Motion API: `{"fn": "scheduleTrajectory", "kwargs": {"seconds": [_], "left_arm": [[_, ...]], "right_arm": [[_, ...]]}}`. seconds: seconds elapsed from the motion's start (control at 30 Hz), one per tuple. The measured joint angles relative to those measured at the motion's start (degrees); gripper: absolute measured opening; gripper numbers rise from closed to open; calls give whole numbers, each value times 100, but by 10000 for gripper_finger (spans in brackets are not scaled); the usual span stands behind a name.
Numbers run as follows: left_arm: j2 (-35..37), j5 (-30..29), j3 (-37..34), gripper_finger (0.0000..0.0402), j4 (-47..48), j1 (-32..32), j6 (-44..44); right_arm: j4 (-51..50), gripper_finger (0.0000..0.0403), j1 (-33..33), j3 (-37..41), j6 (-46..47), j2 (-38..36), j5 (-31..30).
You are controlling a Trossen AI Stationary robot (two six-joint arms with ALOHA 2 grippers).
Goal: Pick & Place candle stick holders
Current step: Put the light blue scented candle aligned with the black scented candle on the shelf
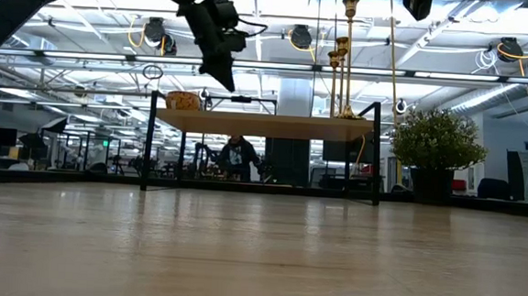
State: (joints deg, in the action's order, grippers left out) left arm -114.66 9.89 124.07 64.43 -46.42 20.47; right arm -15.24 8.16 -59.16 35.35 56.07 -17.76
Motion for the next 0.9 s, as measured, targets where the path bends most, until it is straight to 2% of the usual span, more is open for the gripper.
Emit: {"fn": "scheduleTrajectory", "kwargs": {"seconds": [0.1,0.23,0.47,0.73,0.9], "left_arm": [[-181,-84,0,1,-140,70,-117],[-377,-542,0,1,-152,125,-172],[-410,-775,0,1,-108,43,-173],[-412,-749,0,1,480,-137,-105],[-410,-461,0,1,551,-185,-101]], "right_arm": [[8,0,4,2,11,0,0],[19,0,4,2,97,0,-6],[21,0,4,2,173,0,-6],[43,0,4,2,155,0,-7],[43,0,4,0,136,0,-8]]}}
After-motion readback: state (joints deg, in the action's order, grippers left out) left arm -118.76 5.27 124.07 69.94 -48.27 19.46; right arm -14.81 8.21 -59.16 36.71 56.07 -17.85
